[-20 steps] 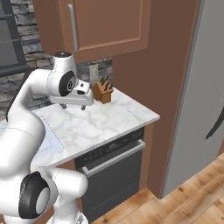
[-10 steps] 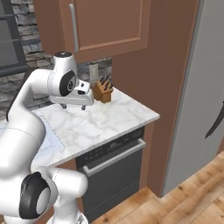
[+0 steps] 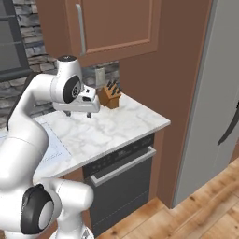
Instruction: Open the dishwasher door and pull out the top rack.
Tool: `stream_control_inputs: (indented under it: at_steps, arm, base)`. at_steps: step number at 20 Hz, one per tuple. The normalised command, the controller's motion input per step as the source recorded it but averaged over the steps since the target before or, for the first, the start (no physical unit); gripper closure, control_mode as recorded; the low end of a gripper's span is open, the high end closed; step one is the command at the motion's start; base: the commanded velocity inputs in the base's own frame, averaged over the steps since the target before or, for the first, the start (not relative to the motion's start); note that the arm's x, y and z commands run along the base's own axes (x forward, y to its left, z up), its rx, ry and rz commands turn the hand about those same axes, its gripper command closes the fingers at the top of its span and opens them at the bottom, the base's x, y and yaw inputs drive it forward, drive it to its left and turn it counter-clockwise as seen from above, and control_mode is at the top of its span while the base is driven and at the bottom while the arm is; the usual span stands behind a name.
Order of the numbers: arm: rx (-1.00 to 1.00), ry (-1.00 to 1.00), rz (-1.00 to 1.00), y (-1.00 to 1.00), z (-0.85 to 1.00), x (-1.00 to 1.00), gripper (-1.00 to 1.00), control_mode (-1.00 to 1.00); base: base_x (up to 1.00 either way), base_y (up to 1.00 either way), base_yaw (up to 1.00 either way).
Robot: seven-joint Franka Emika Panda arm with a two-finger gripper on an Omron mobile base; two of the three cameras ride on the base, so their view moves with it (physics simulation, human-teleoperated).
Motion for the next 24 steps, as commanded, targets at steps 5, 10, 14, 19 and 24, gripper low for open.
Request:
stream_control_inputs:
  at_steps: [5, 10, 14, 19, 24]
  arm:
    - [0.24, 0.03, -0.02, -0.20, -0.45, -0.36, -1.00, -1.00]
    - [0.36, 0.00, -0.15, -0.83, -0.62, -0.37, -1.00, -1.00]
    - [0.38, 0.00, -0.13, -1.00, -0.86, -0.12, -1.00, -1.00]
    - [0.39, 0.03, -0.10, -1.00, -0.86, 0.03, -1.00, -1.00]
    - [0.39, 0.05, -0.01, -0.91, -0.87, 0.03, -1.00, -1.00]
  base:
    - [0.00, 0.00, 0.00]
    - [0.00, 0.00, 0.00]
    - [0.00, 0.00, 0.00]
    - [0.00, 0.00, 0.00]
    - [0.00, 0.00, 0.00]
